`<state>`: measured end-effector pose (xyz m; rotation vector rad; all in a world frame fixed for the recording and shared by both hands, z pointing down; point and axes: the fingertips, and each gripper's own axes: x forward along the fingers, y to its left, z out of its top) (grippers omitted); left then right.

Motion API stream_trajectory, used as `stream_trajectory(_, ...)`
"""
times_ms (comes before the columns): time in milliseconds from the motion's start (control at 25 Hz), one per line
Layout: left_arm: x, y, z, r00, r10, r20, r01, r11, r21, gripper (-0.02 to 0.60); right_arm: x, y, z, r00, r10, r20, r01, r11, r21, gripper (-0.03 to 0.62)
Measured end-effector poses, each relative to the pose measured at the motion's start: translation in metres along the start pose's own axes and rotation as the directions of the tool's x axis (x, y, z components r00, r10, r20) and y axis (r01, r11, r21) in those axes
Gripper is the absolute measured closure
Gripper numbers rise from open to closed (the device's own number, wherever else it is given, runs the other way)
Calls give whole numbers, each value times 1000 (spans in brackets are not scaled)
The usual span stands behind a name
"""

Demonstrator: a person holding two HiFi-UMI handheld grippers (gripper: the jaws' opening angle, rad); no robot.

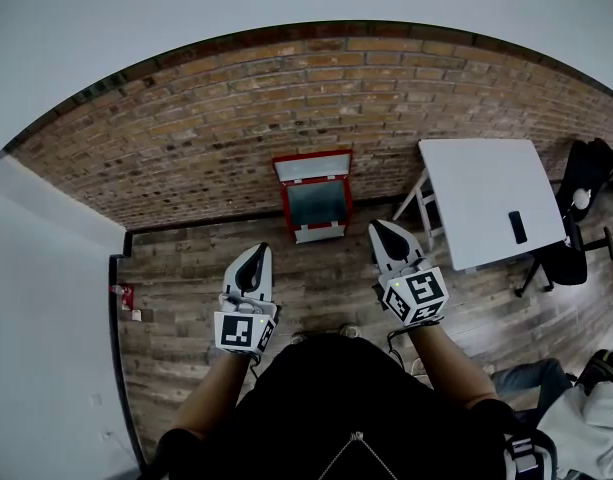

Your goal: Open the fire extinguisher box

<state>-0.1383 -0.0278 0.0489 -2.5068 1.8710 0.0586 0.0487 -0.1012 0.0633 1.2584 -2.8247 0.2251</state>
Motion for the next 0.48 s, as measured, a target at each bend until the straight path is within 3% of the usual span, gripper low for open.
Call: stream_trajectory(480, 4, 3, -3, 1000, 1, -12, -1, 1000, -16, 535, 9, -4, -2, 1000, -1, -9, 1, 1000, 3, 576)
